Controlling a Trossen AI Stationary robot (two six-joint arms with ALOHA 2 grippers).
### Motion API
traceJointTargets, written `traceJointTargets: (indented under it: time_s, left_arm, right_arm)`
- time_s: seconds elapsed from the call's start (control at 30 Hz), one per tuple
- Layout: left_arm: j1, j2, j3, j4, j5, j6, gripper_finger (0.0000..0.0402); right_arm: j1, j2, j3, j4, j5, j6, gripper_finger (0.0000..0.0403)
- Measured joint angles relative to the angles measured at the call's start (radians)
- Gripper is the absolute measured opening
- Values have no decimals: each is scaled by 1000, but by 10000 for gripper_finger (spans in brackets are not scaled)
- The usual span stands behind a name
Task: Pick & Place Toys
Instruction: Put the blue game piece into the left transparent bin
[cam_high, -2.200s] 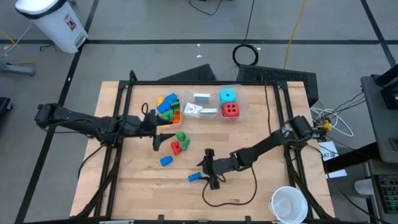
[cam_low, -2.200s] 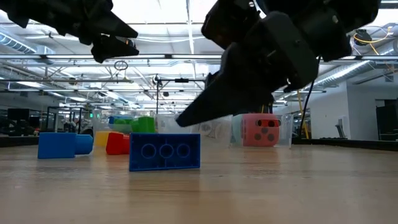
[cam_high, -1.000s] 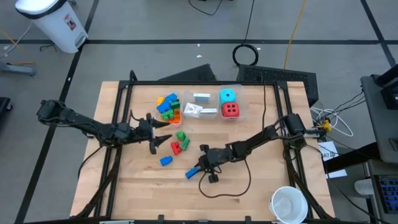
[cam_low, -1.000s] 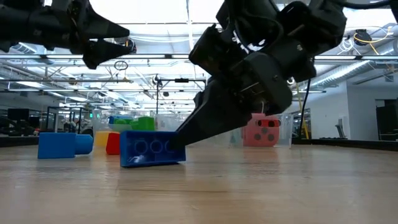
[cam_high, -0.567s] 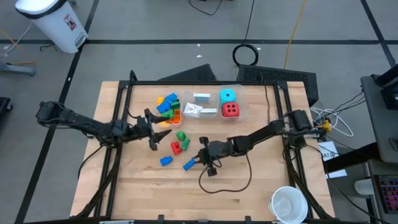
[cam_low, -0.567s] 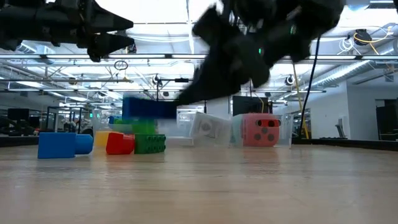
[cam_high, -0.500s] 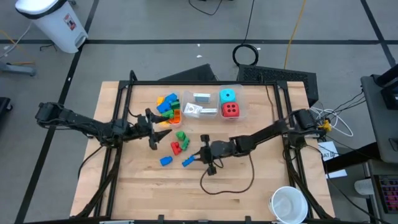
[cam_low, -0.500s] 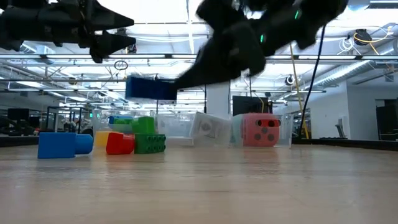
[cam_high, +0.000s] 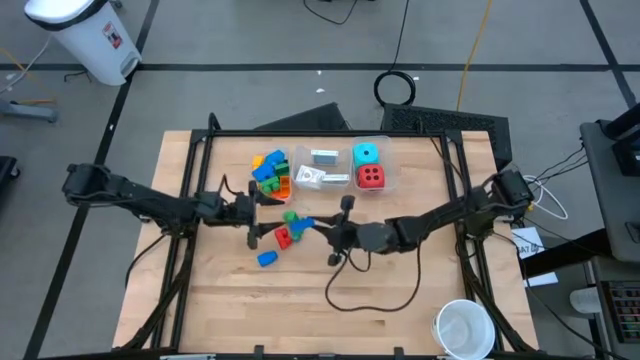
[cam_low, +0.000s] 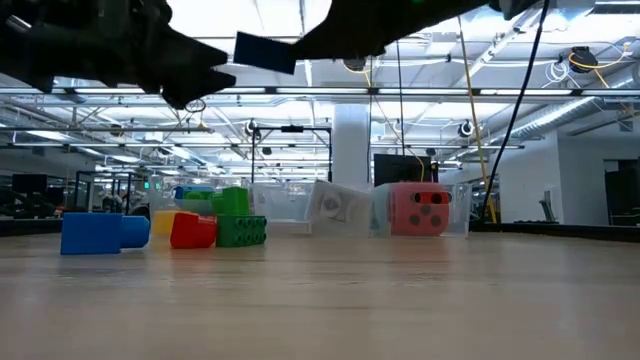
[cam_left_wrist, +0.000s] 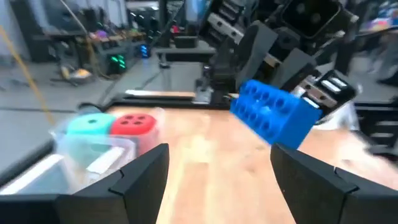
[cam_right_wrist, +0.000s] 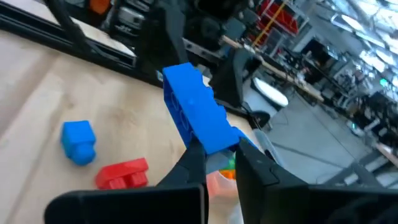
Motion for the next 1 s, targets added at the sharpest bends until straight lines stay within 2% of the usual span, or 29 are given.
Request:
traceJointTargets:
  time_s: [0.1, 0.3, 0.43, 0.67, 0.8, 1.0]
  left_arm:
    - [-11, 62, 9, 45, -26, 79, 282]
    - [-39, 153, 58, 47, -26, 195, 282]
    - [-43, 194, 100, 48, -26, 188, 282]
    - [-51, 273, 149, 46, -21, 164, 279]
    - [-69, 317, 177, 45, -18, 165, 240]
    - [-91, 329, 198, 38, -60, 139, 129]
  right_arm:
    - [-36, 1, 0, -19, -6, 44, 16]
    - [-84, 1, 0, -33, -121, 104, 16]
    - [-89, 1, 0, -31, -190, 107, 16]
    - [-69, 1, 0, -25, -188, 111, 15]
    - [-61, 1, 0, -39, -188, 126, 15]
    - [-48, -3, 0, -74, -172, 199, 15]
